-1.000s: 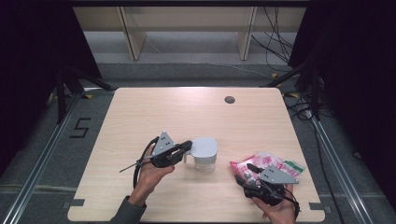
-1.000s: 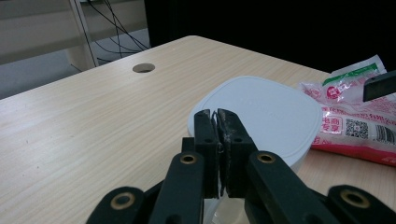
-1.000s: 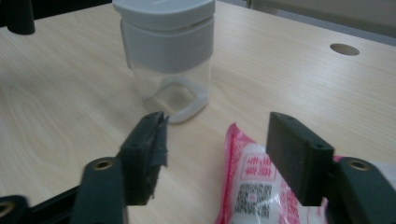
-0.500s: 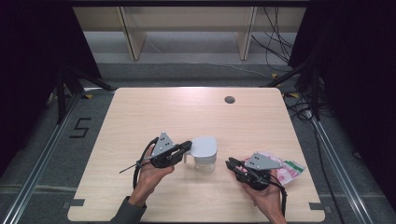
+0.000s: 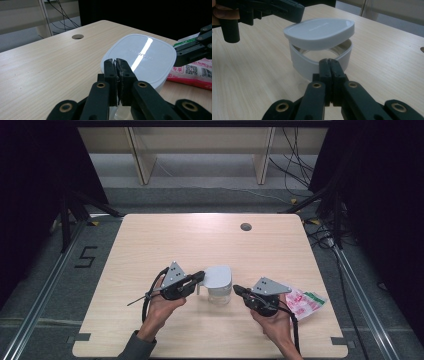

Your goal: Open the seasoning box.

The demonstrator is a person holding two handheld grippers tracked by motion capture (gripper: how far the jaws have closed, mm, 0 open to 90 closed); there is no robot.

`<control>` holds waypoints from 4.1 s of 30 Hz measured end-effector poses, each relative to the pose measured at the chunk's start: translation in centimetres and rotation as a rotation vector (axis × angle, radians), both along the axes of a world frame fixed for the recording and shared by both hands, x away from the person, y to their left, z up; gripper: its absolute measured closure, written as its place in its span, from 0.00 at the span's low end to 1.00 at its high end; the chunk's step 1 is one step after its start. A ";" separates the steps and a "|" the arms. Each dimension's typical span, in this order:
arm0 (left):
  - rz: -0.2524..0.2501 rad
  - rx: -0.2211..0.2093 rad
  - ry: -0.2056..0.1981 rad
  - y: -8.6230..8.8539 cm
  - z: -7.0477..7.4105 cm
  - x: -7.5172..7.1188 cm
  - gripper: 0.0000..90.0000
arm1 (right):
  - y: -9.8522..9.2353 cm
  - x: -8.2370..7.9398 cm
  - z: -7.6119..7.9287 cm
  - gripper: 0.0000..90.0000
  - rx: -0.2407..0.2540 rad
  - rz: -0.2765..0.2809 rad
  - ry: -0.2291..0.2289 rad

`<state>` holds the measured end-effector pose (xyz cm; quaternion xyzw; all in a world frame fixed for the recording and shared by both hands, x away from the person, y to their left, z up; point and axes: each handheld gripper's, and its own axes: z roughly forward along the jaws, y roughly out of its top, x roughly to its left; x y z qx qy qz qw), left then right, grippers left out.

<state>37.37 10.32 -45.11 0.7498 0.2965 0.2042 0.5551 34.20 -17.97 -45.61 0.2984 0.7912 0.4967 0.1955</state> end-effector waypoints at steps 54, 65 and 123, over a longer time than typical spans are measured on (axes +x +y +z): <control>-0.012 0.084 0.112 4.7 -2.3 -3.6 0.37 | 6.1 0.8 2.8 1.00 0.018 0.085 -0.080; 0.004 0.055 0.143 5.1 -2.6 -3.3 0.35 | 4.1 0.4 3.7 1.00 0.045 0.065 -0.076; -0.001 0.090 0.172 5.0 -3.0 -3.0 0.29 | -10.1 -6.7 -3.6 1.00 -0.237 -0.131 0.175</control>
